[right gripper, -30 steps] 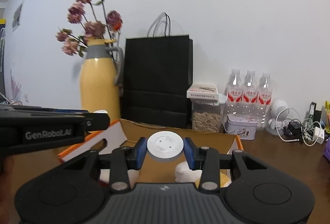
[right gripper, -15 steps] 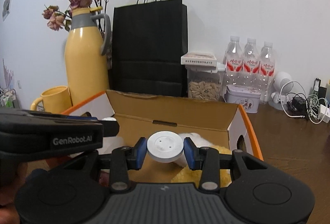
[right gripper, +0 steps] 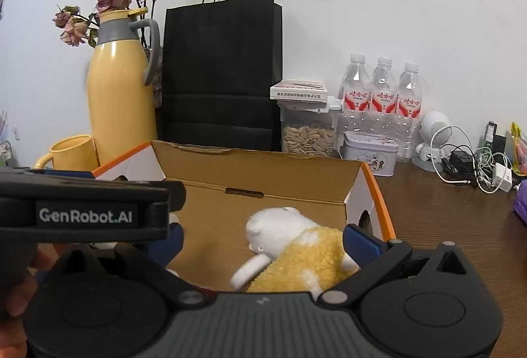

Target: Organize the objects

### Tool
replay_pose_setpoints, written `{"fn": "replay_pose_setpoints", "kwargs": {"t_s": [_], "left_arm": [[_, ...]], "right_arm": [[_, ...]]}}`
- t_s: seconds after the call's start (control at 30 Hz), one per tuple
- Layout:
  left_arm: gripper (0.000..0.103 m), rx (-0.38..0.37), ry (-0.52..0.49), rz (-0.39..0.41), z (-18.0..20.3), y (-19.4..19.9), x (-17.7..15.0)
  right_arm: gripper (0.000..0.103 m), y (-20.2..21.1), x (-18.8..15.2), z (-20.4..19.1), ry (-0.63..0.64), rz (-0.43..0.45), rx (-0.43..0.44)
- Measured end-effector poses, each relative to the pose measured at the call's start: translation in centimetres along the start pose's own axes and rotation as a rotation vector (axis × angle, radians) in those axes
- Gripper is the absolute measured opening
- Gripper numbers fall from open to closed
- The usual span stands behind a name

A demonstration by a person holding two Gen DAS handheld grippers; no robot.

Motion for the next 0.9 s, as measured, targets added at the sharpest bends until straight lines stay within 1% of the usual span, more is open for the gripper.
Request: {"fn": "replay_pose_setpoints", "kwargs": {"t_s": [0.13,0.4,0.7,0.9], "left_arm": [[0.103,-0.004,0.003,0.016,-0.1,0.5,0.3],[0.103,-0.004,0.002,0.068,-0.2,2.4,1.3],[0.103,-0.011,0.0,0.163,-0.8,7.0,2.2],[0.103,-0.007,-0.023,0.193,-1.1,10.0,2.4]], "right_arm": [[0.103,0.4,0.1,0.1,-0.002,0.009,-0.005],[0.103,2.2,0.8,0.3,-0.01,0.061,-0.001],[0.103,5.5,1.2,0.1,0.009,0.12,0.004],[0.103,8.1,1.0,-0.2,0.02,0.135,0.012]]}}
Point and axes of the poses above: each gripper's, at about its wrist camera, not at the fingertips, and y roughly against the way its jaws point, z to its right, x to its top, the point moved 1 cm from there along -y, roughly the way its jaws point, and after that the axes turned 4 degrees about -y, right-handed, at the moved point
